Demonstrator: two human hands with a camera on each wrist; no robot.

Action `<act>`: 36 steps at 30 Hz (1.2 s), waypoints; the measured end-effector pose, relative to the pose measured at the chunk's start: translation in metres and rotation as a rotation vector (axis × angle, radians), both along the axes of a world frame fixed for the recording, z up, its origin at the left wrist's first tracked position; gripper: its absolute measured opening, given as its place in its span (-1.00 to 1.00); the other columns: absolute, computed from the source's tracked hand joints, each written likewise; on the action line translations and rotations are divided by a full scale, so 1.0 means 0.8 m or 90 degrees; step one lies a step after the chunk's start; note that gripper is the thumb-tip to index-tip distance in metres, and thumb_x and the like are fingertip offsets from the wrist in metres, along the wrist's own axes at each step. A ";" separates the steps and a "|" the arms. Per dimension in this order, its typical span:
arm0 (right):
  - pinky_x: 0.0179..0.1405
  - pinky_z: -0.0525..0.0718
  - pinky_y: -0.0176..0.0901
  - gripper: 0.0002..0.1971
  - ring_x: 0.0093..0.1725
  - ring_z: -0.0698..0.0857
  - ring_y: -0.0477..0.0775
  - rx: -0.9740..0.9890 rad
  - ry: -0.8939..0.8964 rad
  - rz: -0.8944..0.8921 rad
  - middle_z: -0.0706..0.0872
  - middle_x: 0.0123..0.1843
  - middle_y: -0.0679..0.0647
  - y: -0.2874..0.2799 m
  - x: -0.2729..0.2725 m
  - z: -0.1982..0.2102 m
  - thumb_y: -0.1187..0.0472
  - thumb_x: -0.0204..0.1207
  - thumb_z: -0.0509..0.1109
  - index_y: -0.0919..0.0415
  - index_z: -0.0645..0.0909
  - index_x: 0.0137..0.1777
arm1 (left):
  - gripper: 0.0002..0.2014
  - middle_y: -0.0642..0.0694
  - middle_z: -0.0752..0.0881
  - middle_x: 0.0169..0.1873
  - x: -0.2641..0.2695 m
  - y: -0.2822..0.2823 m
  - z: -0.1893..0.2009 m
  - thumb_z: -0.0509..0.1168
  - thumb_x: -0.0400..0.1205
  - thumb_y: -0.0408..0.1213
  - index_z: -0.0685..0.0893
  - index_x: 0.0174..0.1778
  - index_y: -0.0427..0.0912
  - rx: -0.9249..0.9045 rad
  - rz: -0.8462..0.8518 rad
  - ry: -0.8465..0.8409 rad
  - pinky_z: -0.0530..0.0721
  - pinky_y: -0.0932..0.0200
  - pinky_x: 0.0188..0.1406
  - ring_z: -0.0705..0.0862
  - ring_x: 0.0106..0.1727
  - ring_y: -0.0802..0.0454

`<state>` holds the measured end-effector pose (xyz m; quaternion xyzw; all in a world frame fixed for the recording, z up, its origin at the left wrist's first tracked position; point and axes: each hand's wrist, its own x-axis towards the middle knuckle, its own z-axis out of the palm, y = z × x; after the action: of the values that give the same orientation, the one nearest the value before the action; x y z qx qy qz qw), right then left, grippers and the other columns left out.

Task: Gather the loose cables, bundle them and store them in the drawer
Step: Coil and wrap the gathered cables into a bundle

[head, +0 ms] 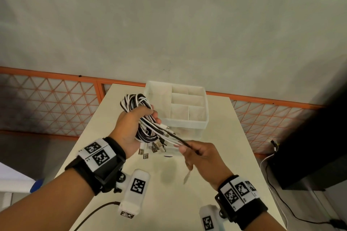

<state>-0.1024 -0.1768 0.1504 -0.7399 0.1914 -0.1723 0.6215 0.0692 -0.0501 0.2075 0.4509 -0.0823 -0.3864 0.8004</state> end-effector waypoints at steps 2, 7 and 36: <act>-0.24 0.53 0.00 -0.78 -0.44 0.43 0.11 0.067 0.021 0.012 0.45 -0.51 0.10 -0.006 -0.002 -0.003 0.01 0.56 0.47 0.10 0.88 -0.04 | -0.92 -0.18 0.64 -0.33 0.000 0.006 0.002 0.29 0.51 -0.47 0.65 -0.16 -0.24 -0.040 -0.075 0.023 0.73 0.12 -0.30 0.68 -0.33 -0.09; -0.40 0.46 -0.35 -0.88 -0.47 0.46 -0.16 -0.014 0.159 0.098 0.60 -0.51 -0.17 -0.013 0.007 0.013 0.20 0.58 0.51 0.13 0.88 0.02 | -0.79 -0.34 0.68 -0.30 -0.020 0.013 -0.001 0.40 0.42 -0.40 0.70 -0.08 -0.43 0.116 -0.328 -0.155 0.71 0.04 -0.19 0.69 -0.31 -0.19; -0.11 0.53 -0.27 -0.70 -0.26 0.60 -0.21 -0.144 0.036 -0.048 0.62 -0.19 0.00 0.014 0.041 0.054 0.24 0.63 0.43 -0.02 0.75 -0.34 | -0.63 -0.28 0.73 -0.17 -0.038 -0.007 -0.029 0.44 0.49 -0.01 0.77 -0.01 -0.27 0.108 -0.189 -0.189 0.69 -0.08 0.00 0.72 -0.09 -0.19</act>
<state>-0.0696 -0.1658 0.1940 -0.8022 0.2159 -0.1951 0.5213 0.0385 -0.0559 0.1840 0.5515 -0.2321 -0.4348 0.6730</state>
